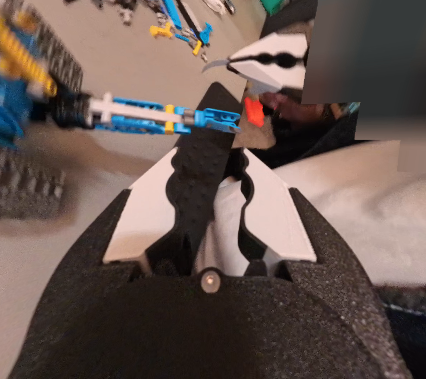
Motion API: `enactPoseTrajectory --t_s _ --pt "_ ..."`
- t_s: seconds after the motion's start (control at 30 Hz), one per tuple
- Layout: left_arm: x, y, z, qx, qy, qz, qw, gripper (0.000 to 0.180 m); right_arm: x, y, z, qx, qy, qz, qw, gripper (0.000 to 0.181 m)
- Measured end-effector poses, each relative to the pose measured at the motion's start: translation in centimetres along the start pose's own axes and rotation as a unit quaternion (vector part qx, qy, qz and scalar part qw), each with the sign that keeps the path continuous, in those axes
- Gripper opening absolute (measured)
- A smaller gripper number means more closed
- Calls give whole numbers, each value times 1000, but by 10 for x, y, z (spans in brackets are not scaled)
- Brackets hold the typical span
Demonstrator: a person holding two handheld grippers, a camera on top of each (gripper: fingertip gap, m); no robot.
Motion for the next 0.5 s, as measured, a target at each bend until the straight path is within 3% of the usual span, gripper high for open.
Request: enactPoseTrajectory --t_s 0.1,0.17,0.3,0.5 --pt "-4 -3 -9 164 90 73 980 51 -4 0 1 2 1 -5 1000 0" --pt "-14 0 -13 221 135 90 962 50 -5 -1 1 2 1 -9 1000 0" --pt "-35 6 -10 257 186 113 941 49 4 -4 1 17 3 -6 1000 0" --pt "-41 3 -7 297 285 181 894 14 21 -15 5 57 24 -1 998 0"
Point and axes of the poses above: each gripper's, where its closed fingertips meet, x back along the fingers, y out of its underside, z = x × y across the jaws, the point moved 5 cm from there along x, back along the fingers, and after that the axes turned 2 degrees about -z, right-handed, at the moved point
